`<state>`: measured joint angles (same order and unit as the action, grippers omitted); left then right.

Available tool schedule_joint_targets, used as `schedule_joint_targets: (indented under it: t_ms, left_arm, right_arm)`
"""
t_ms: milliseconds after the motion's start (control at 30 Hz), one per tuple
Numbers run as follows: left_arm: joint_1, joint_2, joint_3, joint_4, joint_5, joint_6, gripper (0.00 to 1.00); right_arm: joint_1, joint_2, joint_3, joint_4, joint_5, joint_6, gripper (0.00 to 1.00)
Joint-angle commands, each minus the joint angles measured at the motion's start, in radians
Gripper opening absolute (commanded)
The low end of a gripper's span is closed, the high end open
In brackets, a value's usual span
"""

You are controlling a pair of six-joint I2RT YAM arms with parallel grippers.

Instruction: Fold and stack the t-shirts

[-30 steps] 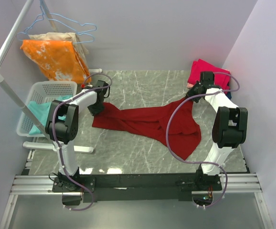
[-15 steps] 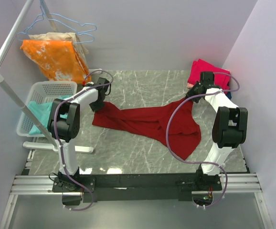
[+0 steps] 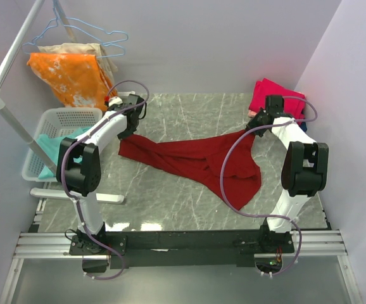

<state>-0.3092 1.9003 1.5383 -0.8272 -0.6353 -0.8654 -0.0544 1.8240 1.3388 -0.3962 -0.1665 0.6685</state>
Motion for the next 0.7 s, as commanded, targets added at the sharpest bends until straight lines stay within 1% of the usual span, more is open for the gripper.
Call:
schedule_joint_targets:
  t_ms: [0,33,133,267,300,333,367,667]
  left_arm:
    - [-0.002,-0.037,0.022,-0.015,-0.053,0.028,0.13]
    - [-0.002,-0.037,0.019,-0.01,-0.05,0.031,0.15]
    - [-0.002,-0.029,0.022,-0.007,-0.044,0.032,0.15]
    - [-0.002,-0.024,0.022,-0.001,-0.04,0.037,0.13]
    - [-0.002,-0.024,0.02,0.0,-0.034,0.042,0.06]
    - [-0.002,-0.024,0.02,0.002,-0.033,0.042,0.02]
    - [-0.002,-0.023,0.02,0.0,-0.032,0.039,0.01]
    - [-0.004,-0.059,0.003,0.011,-0.044,0.043,0.01]
  right_arm:
    - [0.01,-0.028,-0.009,0.013,-0.001,-0.003,0.0]
    - [0.01,-0.029,-0.009,0.013,-0.001,-0.004,0.0]
    - [0.01,-0.035,-0.012,0.011,0.001,-0.007,0.0]
    - [0.008,-0.037,-0.012,0.007,0.002,-0.009,0.0]
    - [0.01,-0.038,-0.012,0.008,0.004,-0.01,0.0]
    - [0.01,-0.037,-0.01,0.008,0.004,-0.009,0.0]
    - [0.008,-0.037,-0.009,0.005,0.004,-0.012,0.0]
    - [0.008,-0.04,0.0,-0.013,0.019,-0.026,0.0]
